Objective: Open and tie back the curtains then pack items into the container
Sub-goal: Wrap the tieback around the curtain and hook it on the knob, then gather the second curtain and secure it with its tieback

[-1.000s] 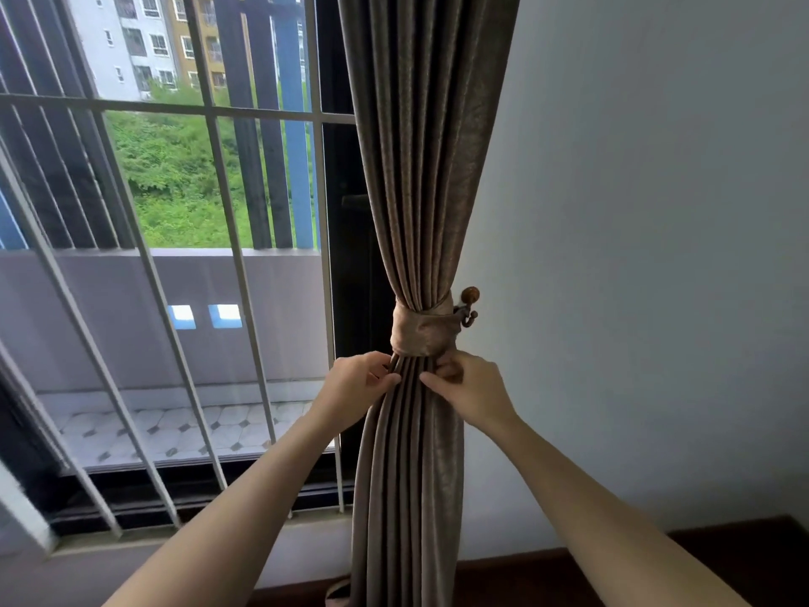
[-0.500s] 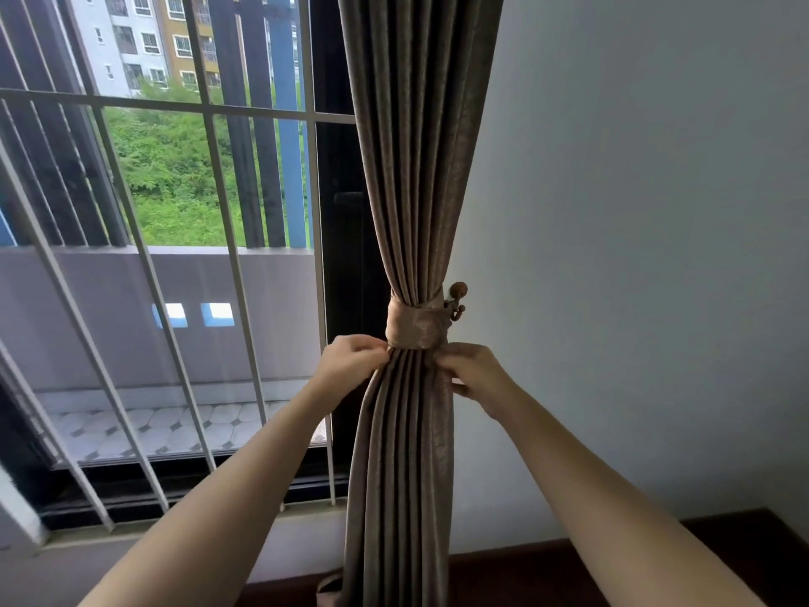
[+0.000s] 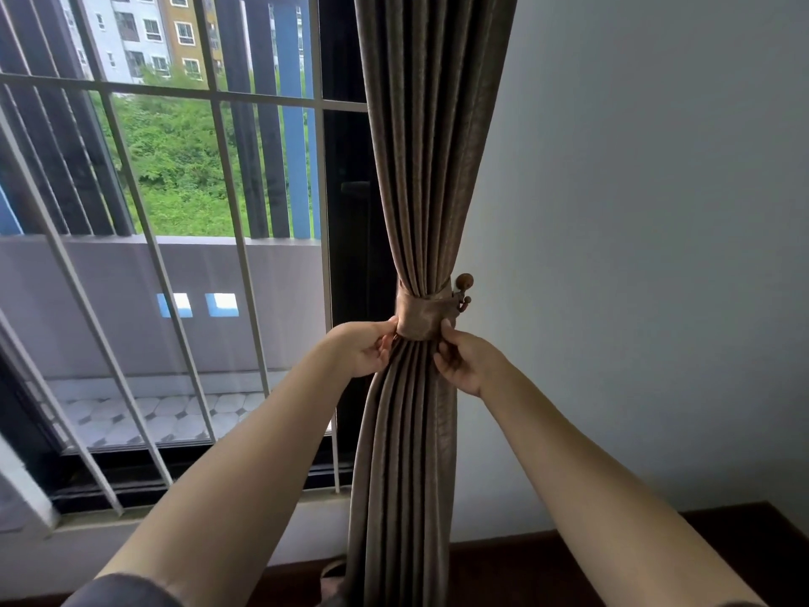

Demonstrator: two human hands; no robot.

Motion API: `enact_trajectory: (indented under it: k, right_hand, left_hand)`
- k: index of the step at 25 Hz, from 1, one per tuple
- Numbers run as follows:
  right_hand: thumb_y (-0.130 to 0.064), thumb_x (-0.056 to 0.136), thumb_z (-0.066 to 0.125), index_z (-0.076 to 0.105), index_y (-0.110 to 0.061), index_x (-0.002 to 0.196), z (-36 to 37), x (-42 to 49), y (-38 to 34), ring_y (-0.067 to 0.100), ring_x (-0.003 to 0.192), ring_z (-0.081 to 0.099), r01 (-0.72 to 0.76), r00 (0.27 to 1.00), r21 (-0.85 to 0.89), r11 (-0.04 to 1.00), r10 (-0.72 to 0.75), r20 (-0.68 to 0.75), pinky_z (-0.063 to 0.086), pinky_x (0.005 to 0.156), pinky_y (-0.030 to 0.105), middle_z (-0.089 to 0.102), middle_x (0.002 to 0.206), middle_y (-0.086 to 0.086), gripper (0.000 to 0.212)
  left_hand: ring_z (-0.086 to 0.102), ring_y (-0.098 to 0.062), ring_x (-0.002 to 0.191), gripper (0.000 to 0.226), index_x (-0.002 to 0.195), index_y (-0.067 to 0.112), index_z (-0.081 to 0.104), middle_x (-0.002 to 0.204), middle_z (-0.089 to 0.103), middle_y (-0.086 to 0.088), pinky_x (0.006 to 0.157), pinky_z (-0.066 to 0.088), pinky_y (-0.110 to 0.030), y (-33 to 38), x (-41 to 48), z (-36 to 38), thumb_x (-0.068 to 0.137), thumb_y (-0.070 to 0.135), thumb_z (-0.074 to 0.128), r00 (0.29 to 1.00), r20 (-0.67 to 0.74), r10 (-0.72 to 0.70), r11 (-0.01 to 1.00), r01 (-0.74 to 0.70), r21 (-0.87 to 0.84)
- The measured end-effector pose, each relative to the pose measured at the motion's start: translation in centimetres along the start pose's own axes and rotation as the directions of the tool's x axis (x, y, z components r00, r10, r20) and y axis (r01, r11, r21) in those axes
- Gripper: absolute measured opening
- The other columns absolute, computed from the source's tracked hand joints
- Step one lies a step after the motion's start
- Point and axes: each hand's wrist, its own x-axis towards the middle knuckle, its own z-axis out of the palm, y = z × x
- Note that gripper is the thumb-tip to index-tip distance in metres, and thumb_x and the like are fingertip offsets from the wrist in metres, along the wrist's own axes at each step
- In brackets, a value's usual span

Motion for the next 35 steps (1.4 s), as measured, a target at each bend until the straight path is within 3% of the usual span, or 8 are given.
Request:
enact_trajectory:
  k: [4, 7, 11, 14, 17, 20, 27, 35]
  right_hand:
    - [-0.024, 0.086, 0.068, 0.056, -0.011, 0.08, 0.0, 0.1, 0.0, 0.013, 0.074, 0.056, 0.09, 0.989, -0.152, 0.984, -0.106, -0.104, 0.058, 0.069, 0.027, 0.058, 0.082, 0.005, 0.018]
    - [-0.028, 0.085, 0.065, 0.051, -0.017, 0.094, 0.5, -1.0, 0.3, 0.015, 0.076, 0.054, 0.357, 0.866, -0.325, 0.876, -0.44, -0.235, 0.052, 0.081, 0.031, 0.051, 0.082, -0.001, 0.02]
    - [-0.024, 0.092, 0.054, 0.056, -0.017, 0.1, 4.4, -4.8, 1.3, 0.006, 0.077, 0.058, 0.703, 0.634, -0.492, 0.513, -0.766, 0.108, 0.047, 0.072, 0.017, 0.058, 0.081, -0.009, 0.01]
    - [-0.03, 0.095, 0.046, 0.061, -0.02, 0.108, 8.2, -4.4, 3.9, 0.012, 0.099, 0.061, 0.768, 0.583, -0.576, 0.279, -0.676, 0.45, 0.045, 0.1, 0.037, 0.065, 0.094, -0.009, 0.023]
    - [-0.03, 0.1, 0.039, 0.049, -0.012, 0.132, 11.3, -2.1, 7.2, 0.015, 0.128, 0.046, 0.762, 0.61, -0.618, 0.196, -0.537, 0.582, 0.03, 0.112, 0.032, 0.054, 0.134, 0.004, 0.039]
    - [-0.045, 0.099, 0.031, 0.029, -0.015, 0.146, 14.7, 1.1, 10.6, 0.014, 0.144, 0.02, 0.758, 0.624, -0.647, 0.084, -0.384, 0.681, 0.016, 0.117, 0.032, 0.026, 0.155, 0.003, 0.056]
    - [-0.063, 0.083, -0.002, 0.002, -0.015, 0.15, 25.7, 3.2, 13.6, 0.007, 0.145, -0.008, 0.869, 0.459, -0.474, -0.143, -0.128, 0.879, -0.006, 0.117, 0.026, -0.001, 0.16, 0.001, 0.082]
    - [-0.071, 0.079, -0.01, 0.009, -0.011, 0.15, 42.5, -2.1, 17.0, 0.015, 0.147, 0.003, 0.984, 0.157, -0.149, -0.098, 0.073, 0.985, -0.002, 0.117, 0.027, 0.008, 0.159, 0.006, 0.095]
  left_hand:
    - [0.048, -0.002, 0.041, 0.019, 0.078, 0.007, 0.062, 0.062, 0.054, 0.001, 0.038, 0.04, -0.013, 0.1, 0.2, -0.7, 0.092, 0.019, 0.058, 0.993, -0.1, 0.058, 0.998, -0.057, 0.016]
    - [0.054, -0.006, 0.058, 0.022, 0.092, 0.004, 0.062, 0.073, 0.06, -0.003, 0.054, 0.046, -0.016, 0.9, -1.0, -1.6, 0.095, 0.024, 0.052, 0.935, -0.2, 0.293, 0.955, -0.276, 0.11]
    - [0.062, -0.018, 0.081, 0.036, 0.101, 0.002, 0.065, 0.089, 0.066, -0.009, 0.077, 0.05, -0.033, 1.2, -3.3, -4.8, 0.099, 0.029, 0.041, 0.691, -0.169, 0.703, 0.636, -0.505, 0.584]
    - [0.062, -0.031, 0.091, 0.039, 0.103, 0.002, 0.064, 0.095, 0.068, -0.017, 0.081, 0.043, -0.037, 0.7, -4.4, -8.8, 0.1, 0.029, 0.036, 0.546, 0.013, 0.837, 0.235, -0.381, 0.894]
    - [0.042, -0.029, 0.132, 0.047, 0.136, 0.005, 0.045, 0.141, 0.047, -0.015, 0.106, 0.034, -0.038, 0.6, -4.1, -13.9, 0.101, 0.033, 0.031, 0.562, 0.051, 0.825, 0.1, -0.234, 0.967]
    - [0.018, -0.022, 0.144, 0.057, 0.146, 0.009, 0.026, 0.155, 0.024, -0.009, 0.115, 0.018, -0.041, 0.7, -3.0, -20.0, 0.099, 0.042, 0.023, 0.61, 0.035, 0.791, -0.009, -0.045, 0.999]
    - [0.0, -0.016, 0.146, 0.071, 0.15, 0.016, 0.007, 0.159, 0.004, -0.002, 0.117, 0.003, -0.035, 4.3, -7.5, -30.7, 0.087, 0.048, 0.0, 0.701, -0.251, 0.667, 0.019, 0.32, 0.947]
    - [0.01, -0.02, 0.146, 0.09, 0.148, 0.01, 0.018, 0.158, 0.015, -0.005, 0.115, 0.013, -0.038, 9.5, -21.6, -41.6, 0.074, 0.053, -0.009, 0.466, -0.5, 0.73, 0.206, 0.548, 0.811]
